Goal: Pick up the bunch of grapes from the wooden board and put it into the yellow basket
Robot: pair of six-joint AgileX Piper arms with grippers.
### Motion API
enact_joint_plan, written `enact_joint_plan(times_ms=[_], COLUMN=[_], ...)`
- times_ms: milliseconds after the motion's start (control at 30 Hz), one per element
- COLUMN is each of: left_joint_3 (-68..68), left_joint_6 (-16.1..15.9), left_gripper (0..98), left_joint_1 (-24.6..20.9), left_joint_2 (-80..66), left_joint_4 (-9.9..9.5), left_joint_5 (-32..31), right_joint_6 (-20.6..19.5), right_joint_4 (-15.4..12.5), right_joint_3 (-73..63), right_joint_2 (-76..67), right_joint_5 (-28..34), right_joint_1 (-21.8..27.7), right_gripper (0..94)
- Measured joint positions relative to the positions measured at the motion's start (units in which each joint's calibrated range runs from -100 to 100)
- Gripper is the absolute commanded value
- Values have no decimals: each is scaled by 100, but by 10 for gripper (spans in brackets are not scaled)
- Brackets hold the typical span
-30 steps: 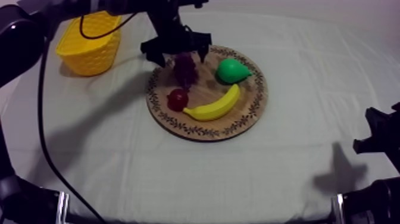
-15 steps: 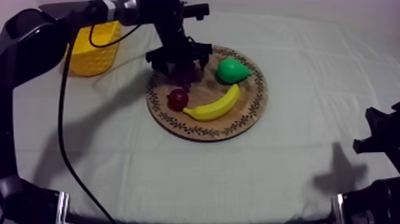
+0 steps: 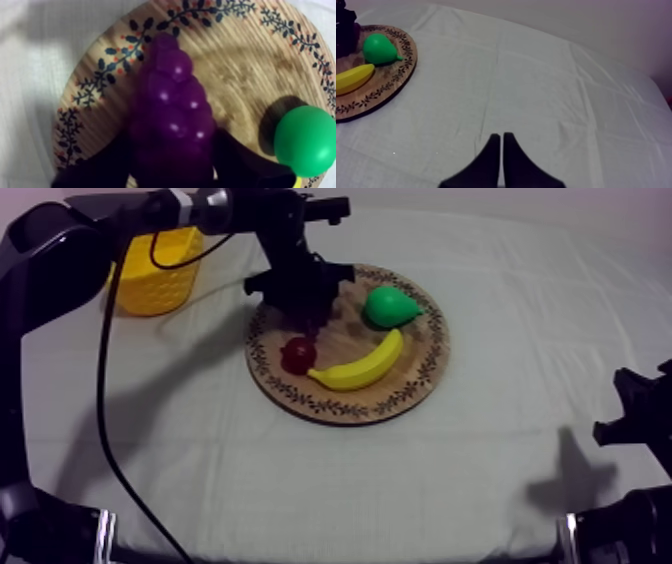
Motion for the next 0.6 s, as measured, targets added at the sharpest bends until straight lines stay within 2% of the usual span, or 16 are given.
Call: enact_joint_plan(times_ms=[167,600], left_joint_3=[-81,36], left_joint_6=[-80,-161], left_gripper=[359,349], left_joint_1=[12,43], left_joint_2=[14,-195], left_joint_4=[0,0], left_joint_5=[-38,-124], right_joint_6=[0,0], right_joint_4=[0,0], right_joint_3=[0,0], right_joint_2=[0,0], right_joint_5=[0,0], right_joint_1=[0,0], right_gripper=[5,5])
